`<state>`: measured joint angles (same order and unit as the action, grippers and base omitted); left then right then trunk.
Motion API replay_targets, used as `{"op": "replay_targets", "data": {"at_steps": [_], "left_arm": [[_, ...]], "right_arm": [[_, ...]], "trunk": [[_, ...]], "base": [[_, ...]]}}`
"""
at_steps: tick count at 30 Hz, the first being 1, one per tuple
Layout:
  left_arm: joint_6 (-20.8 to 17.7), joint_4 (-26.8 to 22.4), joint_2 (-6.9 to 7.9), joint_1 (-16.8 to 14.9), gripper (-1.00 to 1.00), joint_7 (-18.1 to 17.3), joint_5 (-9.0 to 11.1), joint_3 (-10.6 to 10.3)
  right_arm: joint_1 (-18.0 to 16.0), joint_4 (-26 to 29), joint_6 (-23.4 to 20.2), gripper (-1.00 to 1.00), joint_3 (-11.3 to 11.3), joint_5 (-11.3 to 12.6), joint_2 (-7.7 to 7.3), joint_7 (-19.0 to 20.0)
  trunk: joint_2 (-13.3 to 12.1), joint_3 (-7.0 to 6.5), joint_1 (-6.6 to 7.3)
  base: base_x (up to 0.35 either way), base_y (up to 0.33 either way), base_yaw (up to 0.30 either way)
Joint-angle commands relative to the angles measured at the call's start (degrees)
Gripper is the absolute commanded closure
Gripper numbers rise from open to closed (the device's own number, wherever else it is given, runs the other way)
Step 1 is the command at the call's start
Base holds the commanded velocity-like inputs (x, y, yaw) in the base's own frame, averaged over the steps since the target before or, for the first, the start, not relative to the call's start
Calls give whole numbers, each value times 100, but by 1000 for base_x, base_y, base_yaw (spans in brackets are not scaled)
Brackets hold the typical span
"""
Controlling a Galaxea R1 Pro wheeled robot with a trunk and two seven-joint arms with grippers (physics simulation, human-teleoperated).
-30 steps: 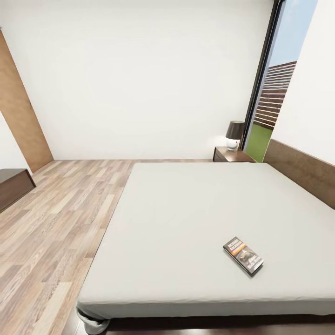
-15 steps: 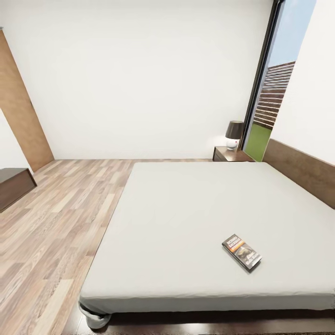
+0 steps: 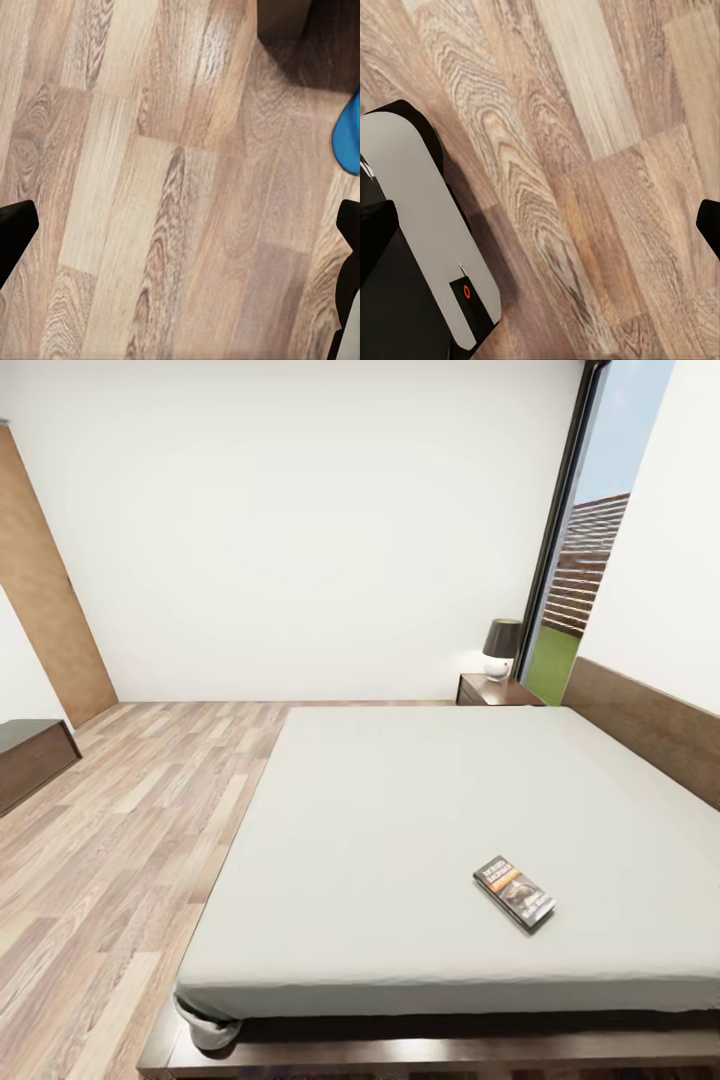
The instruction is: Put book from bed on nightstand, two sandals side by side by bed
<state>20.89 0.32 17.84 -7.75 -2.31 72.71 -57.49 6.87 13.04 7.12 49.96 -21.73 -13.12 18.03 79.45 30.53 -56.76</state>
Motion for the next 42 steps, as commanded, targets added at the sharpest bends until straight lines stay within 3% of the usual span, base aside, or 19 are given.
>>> {"op": "replay_targets", "data": {"at_steps": [1, 42], "left_arm": [[13, 4, 0, -1, -100, -24, 60, -40], [29, 4, 0, 1, -100, -15, 51, -49]], "right_arm": [[-1, 5, 17, -100, 49, -51, 2, 34], [-1, 5, 18, -100, 48, -51, 3, 34]], "trunk": [[3, 4, 0], [3, 4, 0]], "base": [[-26, -2, -51], [-42, -39, -265]]}}
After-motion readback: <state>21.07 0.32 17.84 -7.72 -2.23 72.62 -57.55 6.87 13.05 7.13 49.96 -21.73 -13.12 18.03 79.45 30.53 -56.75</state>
